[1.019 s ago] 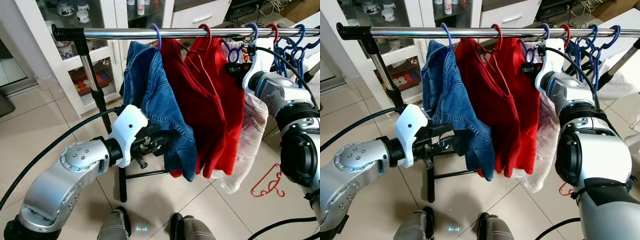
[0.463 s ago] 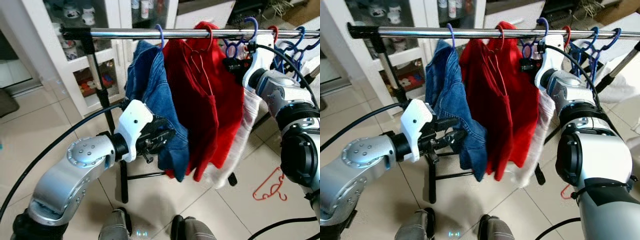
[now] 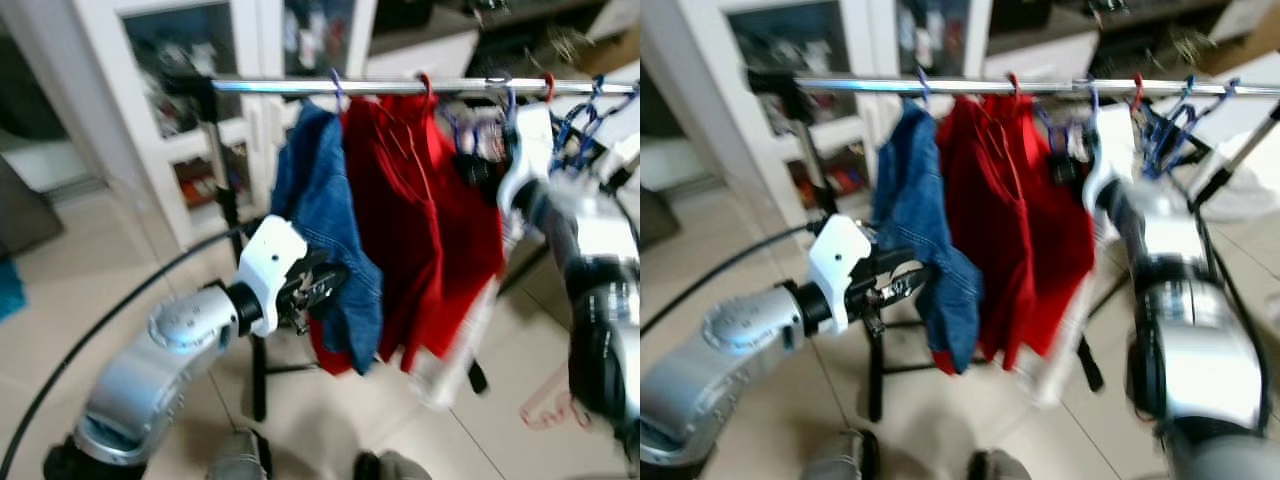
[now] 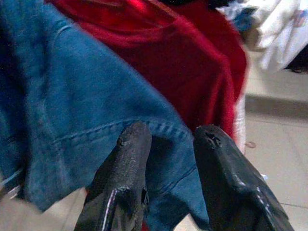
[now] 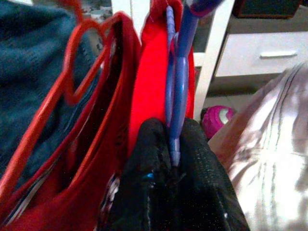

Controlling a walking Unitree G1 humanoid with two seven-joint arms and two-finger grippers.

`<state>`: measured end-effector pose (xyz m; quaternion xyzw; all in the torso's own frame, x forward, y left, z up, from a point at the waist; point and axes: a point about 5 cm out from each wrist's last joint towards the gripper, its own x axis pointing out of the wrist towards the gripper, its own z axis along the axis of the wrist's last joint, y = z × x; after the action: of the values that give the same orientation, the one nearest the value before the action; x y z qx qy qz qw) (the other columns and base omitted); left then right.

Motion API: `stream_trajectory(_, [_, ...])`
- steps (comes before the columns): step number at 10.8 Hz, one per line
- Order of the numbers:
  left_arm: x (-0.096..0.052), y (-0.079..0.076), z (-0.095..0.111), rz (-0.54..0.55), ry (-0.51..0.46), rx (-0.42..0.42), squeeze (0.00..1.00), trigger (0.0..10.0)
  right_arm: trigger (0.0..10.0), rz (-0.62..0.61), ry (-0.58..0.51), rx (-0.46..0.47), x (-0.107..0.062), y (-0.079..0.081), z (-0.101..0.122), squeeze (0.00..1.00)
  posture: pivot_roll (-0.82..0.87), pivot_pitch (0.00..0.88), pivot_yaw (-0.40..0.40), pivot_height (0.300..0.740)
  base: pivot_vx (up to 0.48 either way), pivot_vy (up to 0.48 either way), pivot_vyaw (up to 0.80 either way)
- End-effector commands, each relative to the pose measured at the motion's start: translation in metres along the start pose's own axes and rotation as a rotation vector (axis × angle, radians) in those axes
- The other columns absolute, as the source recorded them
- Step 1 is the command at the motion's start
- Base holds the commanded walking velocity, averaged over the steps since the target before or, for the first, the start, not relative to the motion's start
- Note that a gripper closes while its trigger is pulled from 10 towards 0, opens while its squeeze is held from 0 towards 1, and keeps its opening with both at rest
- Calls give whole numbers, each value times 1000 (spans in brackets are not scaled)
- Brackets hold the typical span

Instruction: Hang hanger

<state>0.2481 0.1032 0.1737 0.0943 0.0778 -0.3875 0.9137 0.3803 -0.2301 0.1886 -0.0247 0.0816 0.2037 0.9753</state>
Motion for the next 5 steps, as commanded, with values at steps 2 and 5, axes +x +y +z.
stream_trajectory(2, [1,0,-8,83,-17,-25,0,10000,0,-23,-50,-22,-19,9,4,0,53,17,-29,740,0,0,0])
stream_trajectory(5, [-3,-1,-26,276,-6,-65,0,10000,0,-213,-38,-87,-77,34,-20,0,29,35,-69,740,0,0,0])
